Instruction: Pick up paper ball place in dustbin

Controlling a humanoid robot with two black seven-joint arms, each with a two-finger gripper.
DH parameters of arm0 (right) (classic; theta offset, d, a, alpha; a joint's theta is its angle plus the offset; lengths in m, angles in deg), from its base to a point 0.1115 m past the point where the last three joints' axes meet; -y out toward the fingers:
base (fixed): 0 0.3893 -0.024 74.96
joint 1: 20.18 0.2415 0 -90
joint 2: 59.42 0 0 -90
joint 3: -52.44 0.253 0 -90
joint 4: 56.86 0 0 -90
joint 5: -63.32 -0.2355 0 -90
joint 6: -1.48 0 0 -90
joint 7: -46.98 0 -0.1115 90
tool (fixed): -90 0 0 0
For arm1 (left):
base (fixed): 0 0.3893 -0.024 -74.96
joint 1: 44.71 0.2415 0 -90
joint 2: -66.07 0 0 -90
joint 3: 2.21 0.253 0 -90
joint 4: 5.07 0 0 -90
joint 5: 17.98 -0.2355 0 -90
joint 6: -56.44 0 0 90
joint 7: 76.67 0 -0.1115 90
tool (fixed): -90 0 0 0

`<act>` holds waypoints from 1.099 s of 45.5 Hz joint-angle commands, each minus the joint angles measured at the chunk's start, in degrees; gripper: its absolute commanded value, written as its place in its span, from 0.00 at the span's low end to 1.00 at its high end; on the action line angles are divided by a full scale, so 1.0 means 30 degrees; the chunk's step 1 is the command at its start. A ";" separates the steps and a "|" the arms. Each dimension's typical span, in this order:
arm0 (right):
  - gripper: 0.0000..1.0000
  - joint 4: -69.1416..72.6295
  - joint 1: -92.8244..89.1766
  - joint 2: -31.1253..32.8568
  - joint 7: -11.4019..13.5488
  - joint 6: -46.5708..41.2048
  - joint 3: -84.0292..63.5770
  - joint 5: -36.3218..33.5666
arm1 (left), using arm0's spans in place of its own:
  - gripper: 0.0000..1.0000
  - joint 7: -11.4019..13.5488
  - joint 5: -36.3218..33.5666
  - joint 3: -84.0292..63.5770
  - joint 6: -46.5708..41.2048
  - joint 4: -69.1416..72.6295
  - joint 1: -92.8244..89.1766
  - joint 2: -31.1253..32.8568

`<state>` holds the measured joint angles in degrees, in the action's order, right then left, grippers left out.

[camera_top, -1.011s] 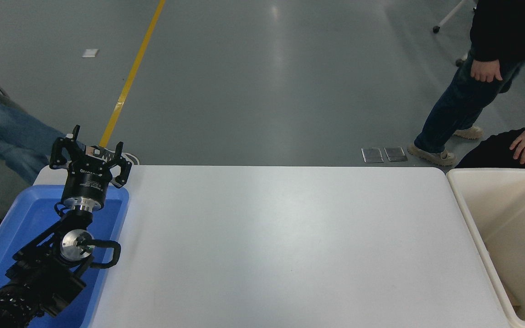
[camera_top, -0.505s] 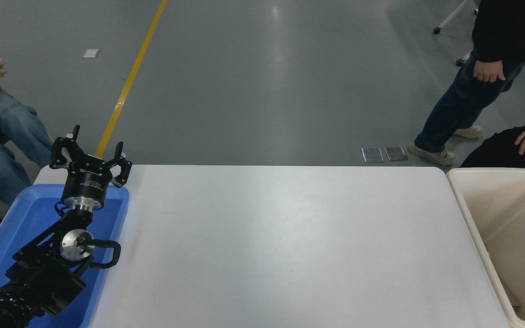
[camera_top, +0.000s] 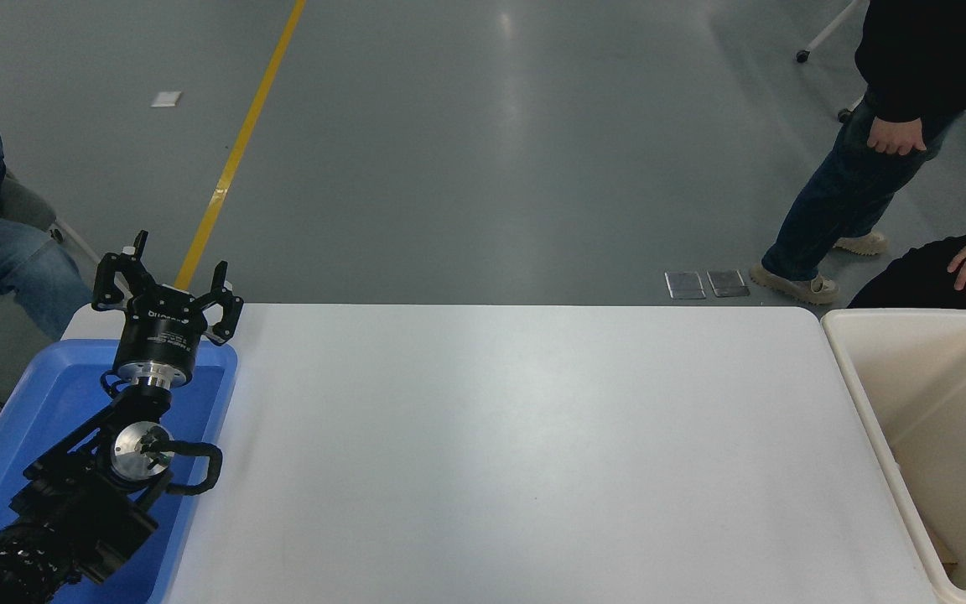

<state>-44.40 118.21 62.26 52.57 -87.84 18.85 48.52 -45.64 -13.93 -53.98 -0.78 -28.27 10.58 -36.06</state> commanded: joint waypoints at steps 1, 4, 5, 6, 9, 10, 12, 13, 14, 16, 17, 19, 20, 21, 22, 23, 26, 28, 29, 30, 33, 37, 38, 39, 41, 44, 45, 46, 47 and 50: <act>1.00 0.0678 0.3288 0.0281 -0.0077 -0.0547 -0.1515 0.0658 | 0.99 0.0000 0.0001 -0.0028 0.0000 0.0000 0.0000 0.0001; 1.00 0.1147 0.4724 0.0047 -0.0077 -0.0899 -0.2775 0.1068 | 0.99 0.0000 0.0001 0.0001 0.0000 0.0000 0.0000 0.0001; 1.00 0.1323 0.5193 -0.0128 -0.0077 -0.0958 -0.3127 0.1156 | 0.99 0.0000 0.0001 0.0001 0.0000 0.0000 0.0000 0.0001; 1.00 0.1440 0.5633 -0.0390 -0.0077 -0.0987 -0.3479 0.1215 | 0.99 0.0000 0.0001 0.0001 0.0000 0.0000 0.0000 0.0001; 1.00 0.1705 0.6776 -0.1590 -0.0077 -0.1104 -0.4475 0.1304 | 0.99 0.0000 0.0001 0.0001 0.0000 0.0000 0.0000 0.0001; 1.00 0.1705 0.7070 -0.1971 -0.0048 -0.1192 -0.4768 0.1304 | 0.99 0.0000 0.0001 0.0001 0.0000 0.0000 0.0000 0.0001; 1.00 0.1705 0.7743 -0.2646 -0.0047 -0.1455 -0.5354 0.1333 | 0.99 0.0000 0.0001 0.0001 0.0000 0.0000 0.0000 0.0001; 1.00 0.1734 0.8094 -0.2968 -0.0018 -0.1659 -0.5647 0.1333 | 0.99 0.0000 0.0001 0.0001 0.0000 0.0000 0.0000 0.0001; 1.00 0.1734 0.8446 -0.3319 0.0011 -0.1922 -0.5969 0.1333 | 0.99 0.0000 0.0001 0.0001 0.0000 0.0000 0.0000 0.0001; 1.00 0.1734 0.9003 -0.4023 0.0011 -0.2566 -0.6556 0.1333 | 0.99 0.0000 0.0001 -0.0028 0.0000 0.0000 0.0000 0.0001; 1.00 0.1734 0.9296 -0.4432 0.0011 -0.2889 -0.6820 0.1333 | 0.99 0.0000 0.0001 0.0001 0.0000 0.0000 0.0000 0.0001; 1.00 0.1734 0.9824 -0.5136 0.0041 -0.3504 -0.7318 0.1333 | 0.99 0.0000 0.0001 0.0001 0.0000 0.0000 0.0000 0.0001; 1.00 0.1734 1.0058 -0.5458 0.0041 -0.3768 -0.7523 0.1333 | 0.99 0.0000 0.0001 0.0001 0.0000 0.0000 0.0000 0.0001; 1.00 0.1763 1.0322 -0.5780 0.0041 -0.4032 -0.7757 0.1362 | 0.99 0.0000 0.0001 0.0001 0.0000 0.0000 0.0000 0.0001; 1.00 0.1793 1.0556 -0.6074 0.0041 -0.4295 -0.7934 0.1362 | 0.99 0.0000 0.0001 -0.0028 0.0000 0.0000 0.0000 0.0001; 1.00 0.1909 1.0791 -0.6338 0.0041 -0.4530 -0.8139 0.1362 | 0.99 0.0000 0.0001 0.0001 0.0000 0.0000 0.0000 0.0001; 1.00 0.2581 1.1640 -0.6983 0.0041 -0.5117 -0.8608 0.1508 | 0.99 -0.0029 0.0001 0.0001 0.0000 0.0000 0.0000 0.0001; 1.00 0.3342 1.2255 -0.7218 0.0041 -0.5439 -0.8726 0.1800 | 0.99 0.0000 0.0001 0.0001 0.0000 0.0000 0.0000 0.0001; 1.00 0.3810 1.2606 -0.7277 0.0041 -0.5557 -0.8727 0.1976 | 0.99 0.0000 0.0001 0.0001 0.0000 0.0000 0.0000 0.0001; 1.00 0.4337 1.2958 -0.7336 0.0041 -0.5587 -0.8727 0.2152 | 0.99 0.0000 0.0001 0.0001 0.0000 0.0000 0.0000 0.0001; 1.00 0.6123 1.3954 -0.7424 0.0041 -0.5616 -0.8727 0.2708 | 0.99 0.0000 0.0001 0.0001 0.0000 0.0000 0.0000 0.0001; 1.00 0.8234 1.5039 -0.7746 0.0041 -0.5762 -0.8727 0.3528 | 0.99 0.0000 0.0001 0.0001 0.0000 0.0000 0.0000 0.0001; 1.00 0.8702 1.5273 -0.7805 0.0041 -0.5821 -0.8727 0.3733 | 0.99 0.0000 0.0001 0.0001 0.0000 0.0000 0.0000 0.0001; 1.00 0.9142 1.5450 -0.7805 0.0070 -0.5938 -0.8727 0.3967 | 0.99 0.0000 0.0001 0.0001 0.0000 0.0000 0.0000 0.0001; 1.00 0.9992 1.5918 -0.7834 0.0070 -0.6143 -0.8727 0.4349 | 0.99 0.0000 0.0001 0.0001 0.0000 0.0029 0.0000 0.0001; 1.00 1.1426 1.6883 -0.7747 0.0099 -0.6669 -0.8814 0.4789 | 0.99 0.0000 0.0001 0.0001 0.0000 0.0000 0.0000 0.0001; 1.00 1.1925 1.7235 -0.7689 0.0099 -0.6874 -0.8814 0.4906 | 0.99 0.0000 0.0001 0.0001 0.0000 0.0000 0.0000 0.0001; 1.00 1.2452 1.7645 -0.7630 0.0099 -0.7108 -0.8814 0.4965 | 0.99 0.0000 0.0001 0.0001 0.0000 0.0029 0.0000 0.0001; 1.00 1.2979 1.8055 -0.7542 0.0099 -0.7343 -0.8843 0.4995 | 0.99 0.0000 0.0001 0.0001 0.0000 0.0000 0.0000 0.0001; 1.00 1.4765 1.9431 -0.6987 0.0099 -0.8016 -0.8873 0.5024 | 0.99 0.0000 0.0001 0.0001 0.0000 0.0000 0.0000 0.0001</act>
<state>-16.04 165.01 40.27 52.78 -106.42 -6.84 60.36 -45.65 -13.94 -53.99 -0.78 -28.25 10.58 -36.06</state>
